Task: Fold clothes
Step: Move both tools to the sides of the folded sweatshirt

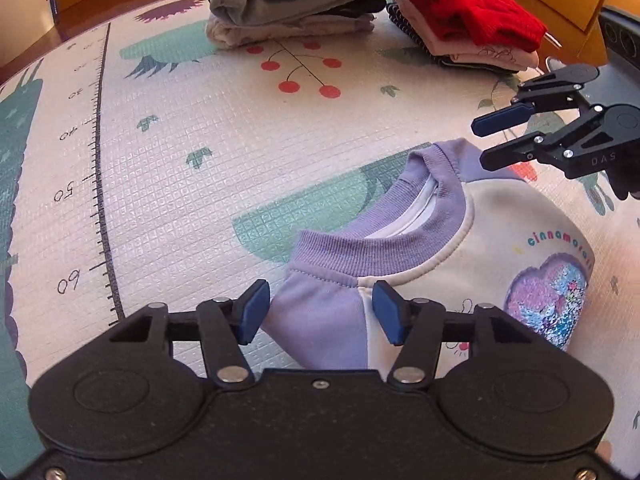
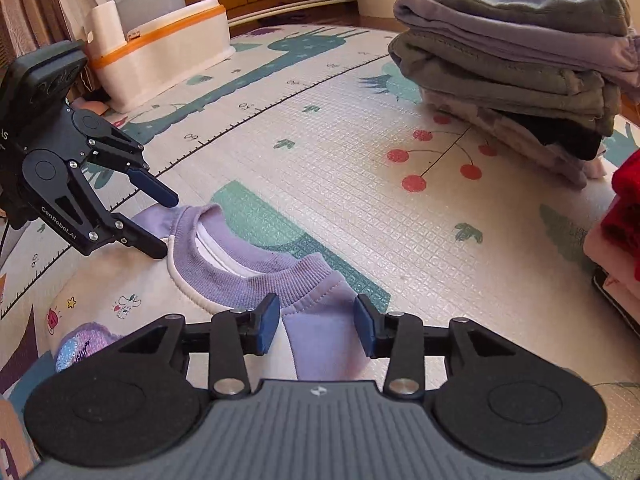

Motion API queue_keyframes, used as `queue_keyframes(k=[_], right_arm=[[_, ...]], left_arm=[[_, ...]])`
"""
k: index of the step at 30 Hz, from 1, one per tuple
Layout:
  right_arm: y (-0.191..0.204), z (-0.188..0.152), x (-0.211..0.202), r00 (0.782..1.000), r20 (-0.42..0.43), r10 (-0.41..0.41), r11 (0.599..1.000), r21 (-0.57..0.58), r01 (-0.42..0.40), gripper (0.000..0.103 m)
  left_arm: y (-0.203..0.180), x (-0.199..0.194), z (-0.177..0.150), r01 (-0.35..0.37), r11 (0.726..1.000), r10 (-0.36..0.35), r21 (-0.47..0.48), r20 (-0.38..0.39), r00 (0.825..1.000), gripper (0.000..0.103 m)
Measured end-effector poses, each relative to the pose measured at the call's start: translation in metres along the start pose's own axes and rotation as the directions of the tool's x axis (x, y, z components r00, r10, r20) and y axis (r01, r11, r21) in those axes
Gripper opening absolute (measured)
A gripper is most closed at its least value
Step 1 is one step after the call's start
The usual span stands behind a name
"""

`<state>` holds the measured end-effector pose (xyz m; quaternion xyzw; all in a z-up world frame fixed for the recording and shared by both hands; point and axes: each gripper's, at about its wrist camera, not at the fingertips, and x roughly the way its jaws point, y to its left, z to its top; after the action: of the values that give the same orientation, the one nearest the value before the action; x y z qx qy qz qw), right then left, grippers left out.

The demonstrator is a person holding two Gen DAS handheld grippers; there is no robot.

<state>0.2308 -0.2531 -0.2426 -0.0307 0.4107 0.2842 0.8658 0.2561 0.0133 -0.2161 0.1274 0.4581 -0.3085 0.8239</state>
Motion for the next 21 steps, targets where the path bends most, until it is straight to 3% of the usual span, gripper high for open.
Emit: queue_keyframes(k=[4, 8, 12, 15, 16, 18, 21], right_arm=[[0.011, -0.013, -0.043, 0.993, 0.118, 0.019, 1.000, -0.008, -0.018, 0.041], [0.038, -0.040, -0.053, 0.992, 0.112, 0.061, 0.995, -0.080, -0.052, 0.041], [0.061, -0.069, -0.053, 0.994, 0.076, 0.076, 0.989, -0.130, -0.065, 0.040], [0.061, -0.084, -0.044, 0.998, 0.028, 0.064, 0.991, -0.118, -0.060, 0.040], [0.059, -0.088, -0.042, 0.997, 0.022, 0.068, 0.992, -0.110, -0.065, 0.040], [0.060, -0.086, -0.044, 0.998, 0.011, 0.058, 0.993, -0.104, -0.057, 0.036], [0.065, -0.086, -0.059, 0.997, 0.064, 0.053, 0.992, -0.116, -0.045, 0.036]], left_arm=[[-0.032, -0.026, -0.014, 0.098, 0.987, -0.103, 0.126, 0.033, 0.994, 0.053], [-0.066, -0.021, -0.039, 0.170, 0.956, -0.173, 0.239, -0.009, 0.985, 0.053], [-0.084, -0.003, -0.064, 0.115, 0.933, -0.105, 0.342, -0.046, 0.993, 0.057], [-0.079, -0.004, -0.059, 0.121, 0.943, -0.111, 0.309, -0.049, 0.993, 0.060], [-0.080, -0.009, -0.054, 0.121, 0.941, -0.112, 0.316, -0.045, 0.993, 0.055], [-0.080, -0.024, -0.049, 0.130, 0.937, -0.141, 0.324, 0.011, 0.990, 0.055], [-0.069, -0.009, -0.052, 0.073, 0.960, -0.072, 0.269, -0.013, 0.997, 0.055]])
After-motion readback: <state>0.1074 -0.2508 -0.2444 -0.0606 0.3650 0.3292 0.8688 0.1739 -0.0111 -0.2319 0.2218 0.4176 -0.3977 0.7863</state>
